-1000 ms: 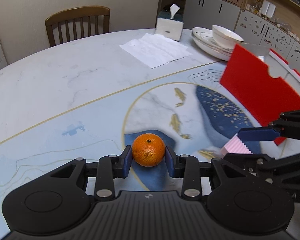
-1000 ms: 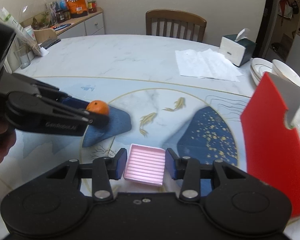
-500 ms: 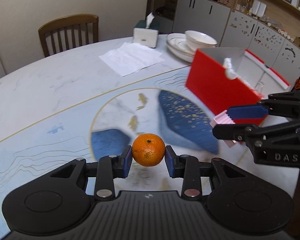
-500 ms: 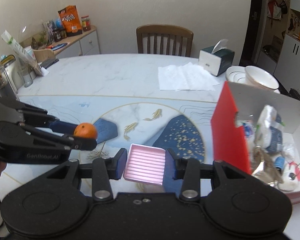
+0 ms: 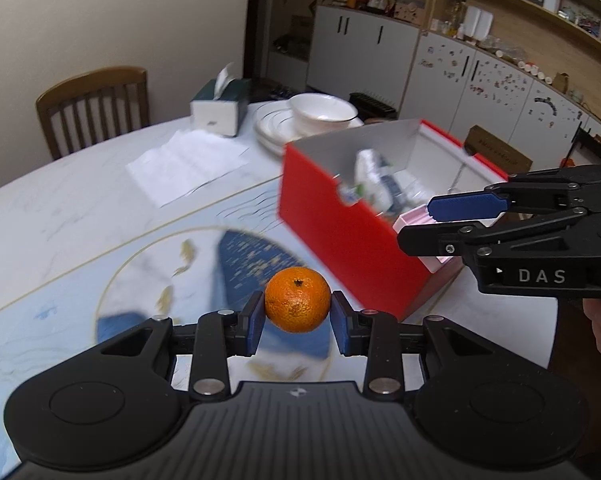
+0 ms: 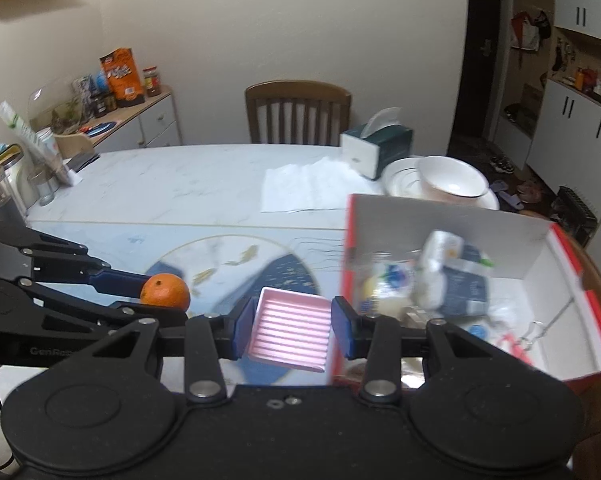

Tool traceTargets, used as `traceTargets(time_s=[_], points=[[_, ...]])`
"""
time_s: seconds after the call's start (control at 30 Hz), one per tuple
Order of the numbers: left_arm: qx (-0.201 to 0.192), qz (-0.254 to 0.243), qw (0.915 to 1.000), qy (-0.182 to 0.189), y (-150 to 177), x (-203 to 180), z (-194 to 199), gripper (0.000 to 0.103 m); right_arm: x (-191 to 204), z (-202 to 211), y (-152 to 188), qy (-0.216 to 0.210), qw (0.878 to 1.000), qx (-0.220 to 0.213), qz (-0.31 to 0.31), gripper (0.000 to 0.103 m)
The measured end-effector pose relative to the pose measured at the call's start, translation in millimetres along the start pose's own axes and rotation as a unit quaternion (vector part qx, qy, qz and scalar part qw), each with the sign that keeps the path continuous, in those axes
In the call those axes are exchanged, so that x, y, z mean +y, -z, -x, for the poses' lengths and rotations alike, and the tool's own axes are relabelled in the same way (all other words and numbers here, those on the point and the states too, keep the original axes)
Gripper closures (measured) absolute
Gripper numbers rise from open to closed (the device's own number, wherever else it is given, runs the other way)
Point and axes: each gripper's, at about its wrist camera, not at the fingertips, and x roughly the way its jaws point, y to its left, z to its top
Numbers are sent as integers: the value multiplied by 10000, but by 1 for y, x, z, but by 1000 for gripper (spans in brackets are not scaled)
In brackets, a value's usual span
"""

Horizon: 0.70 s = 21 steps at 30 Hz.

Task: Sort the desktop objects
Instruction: 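Carry the tangerine and soap dish into the red box and release both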

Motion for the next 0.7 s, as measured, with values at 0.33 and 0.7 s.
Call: traceTargets(time_s=[0.33,0.7], points=[[-123,-273,9995,93,-28,-54,-20,70,-58,17,4,159,9998,-118,-50,62],[-138,-590,9981,76,-57,-102,-53,69,-115,19,9,276,9994,-155,-102,62]])
